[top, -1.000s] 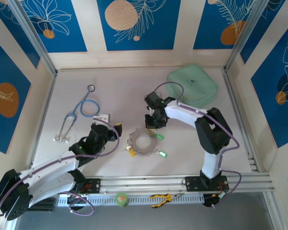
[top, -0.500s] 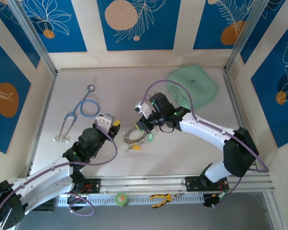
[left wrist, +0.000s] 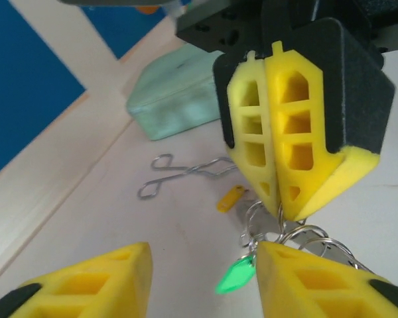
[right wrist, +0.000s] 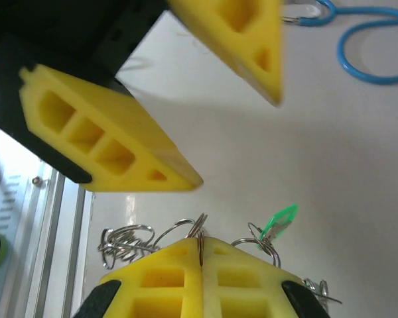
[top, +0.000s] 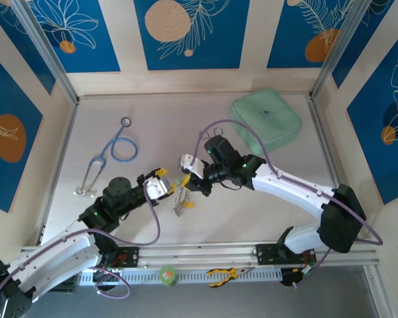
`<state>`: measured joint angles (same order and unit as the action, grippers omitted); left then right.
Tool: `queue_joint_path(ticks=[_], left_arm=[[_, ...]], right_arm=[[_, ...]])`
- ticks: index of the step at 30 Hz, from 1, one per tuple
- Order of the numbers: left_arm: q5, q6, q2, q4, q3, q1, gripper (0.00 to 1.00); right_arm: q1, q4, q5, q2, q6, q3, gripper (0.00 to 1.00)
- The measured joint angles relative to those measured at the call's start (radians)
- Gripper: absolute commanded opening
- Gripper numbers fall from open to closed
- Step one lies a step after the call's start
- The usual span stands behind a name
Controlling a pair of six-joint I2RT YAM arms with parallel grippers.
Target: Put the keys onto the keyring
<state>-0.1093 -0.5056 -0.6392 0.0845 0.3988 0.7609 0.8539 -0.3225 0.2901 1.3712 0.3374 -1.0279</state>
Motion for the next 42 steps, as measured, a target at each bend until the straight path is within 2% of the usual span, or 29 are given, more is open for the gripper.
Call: queue_joint_path(ticks=[3, 12, 18, 25, 39, 42], left_arm=[[-0.089, -0.064, 0.001, -0.083, 0.020, 0.000, 0.65], [-0.224, -0.095, -0.065, -0.213, 0.063, 0.000, 0.71], [-0.262, -0.050, -0.109, -0.193, 0.063, 0.000, 0.69], [-0.307, 0.003, -0.148, -0.174, 0.063, 0.000, 0.59], [-0.388, 0.083, -0.185, -0.077, 0.043, -0.003, 0.61], [-0.418, 0.097, -0.188, -0.065, 0.038, -0.004, 0.65]], right_arm=[[0.020, 0.000, -0.017, -0.021, 0.041, 0.017, 0.00], [0.036, 0.012, -0.079, -0.027, 0.082, 0.033, 0.00], [0.044, 0.024, -0.092, -0.042, 0.085, 0.048, 0.00], [0.050, 0.034, -0.116, -0.042, 0.083, 0.048, 0.00], [0.050, 0.055, -0.156, -0.032, 0.003, 0.048, 0.00], [0.049, 0.073, -0.162, -0.019, -0.033, 0.048, 0.00]])
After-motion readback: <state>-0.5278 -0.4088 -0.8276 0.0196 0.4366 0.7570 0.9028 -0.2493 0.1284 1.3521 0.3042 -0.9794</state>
